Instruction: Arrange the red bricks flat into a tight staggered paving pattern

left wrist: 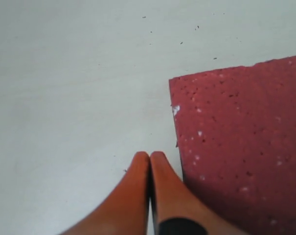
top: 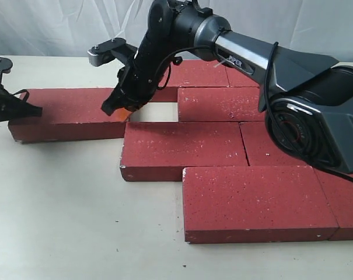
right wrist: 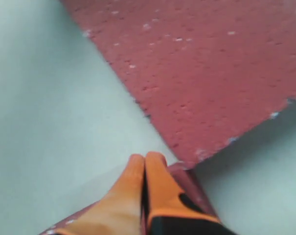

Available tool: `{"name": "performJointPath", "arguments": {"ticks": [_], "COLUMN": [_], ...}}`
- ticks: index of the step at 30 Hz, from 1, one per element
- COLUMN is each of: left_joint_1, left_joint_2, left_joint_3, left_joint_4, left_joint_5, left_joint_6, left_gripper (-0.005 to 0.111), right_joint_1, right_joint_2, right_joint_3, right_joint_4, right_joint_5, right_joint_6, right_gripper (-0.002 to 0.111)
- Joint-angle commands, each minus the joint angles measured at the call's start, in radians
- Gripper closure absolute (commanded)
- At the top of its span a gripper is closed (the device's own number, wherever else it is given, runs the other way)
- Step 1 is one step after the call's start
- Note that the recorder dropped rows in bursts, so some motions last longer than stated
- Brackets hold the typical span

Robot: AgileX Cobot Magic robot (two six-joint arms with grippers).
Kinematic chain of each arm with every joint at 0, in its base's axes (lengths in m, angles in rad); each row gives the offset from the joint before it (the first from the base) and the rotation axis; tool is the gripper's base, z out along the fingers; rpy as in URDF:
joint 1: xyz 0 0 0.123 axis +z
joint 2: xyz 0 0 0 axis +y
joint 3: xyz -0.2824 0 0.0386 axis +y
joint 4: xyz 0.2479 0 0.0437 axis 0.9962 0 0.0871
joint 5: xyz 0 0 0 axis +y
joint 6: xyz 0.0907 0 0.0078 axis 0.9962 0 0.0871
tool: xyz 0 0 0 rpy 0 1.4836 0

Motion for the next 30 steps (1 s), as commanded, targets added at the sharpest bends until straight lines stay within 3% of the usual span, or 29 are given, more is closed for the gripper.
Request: {"name": "performJointPath", "arguments": {"ticks": [1,6,12,21,30], "left_joint_1": [0.028,0.046,0.045,0.04,0.04], "left_joint_2": [0.002,0.002,0.002,0.006,0.027], "left_joint_3": [-0.001,-0.001,-0.001,-0.001,-0.02], "left_joint_4": [0.006,0.002,0.002,0.011,0.245], "left_joint_5": [0.003,0.003,-0.001,-0.031,-0.042], "left_joint_6": [-0.007,-0.007,-0.027,-0.097,-0.357], "left_gripper": [0.107,0.107,0.107,0.107,0.107], "right_joint_1": [0.048,0.104,0.126,0.126,0.126], "right_joint_2": [-0.014,0.0,0.038,0.05,0.05], "right_joint_3": [-0.004,-0.004,-0.004,-0.004,-0.004], "right_joint_4": [0.079,-0.052,-0.077,-0.079,-0.077], "right_joint_5": [0.052,-0.08,-0.198,-0.238,-0.214], "right_joint_6": [-0.144,-0.15,-0.148,-0.148,-0.144], "right_gripper": [0.109,0.109,0.109,0.109,0.109]}}
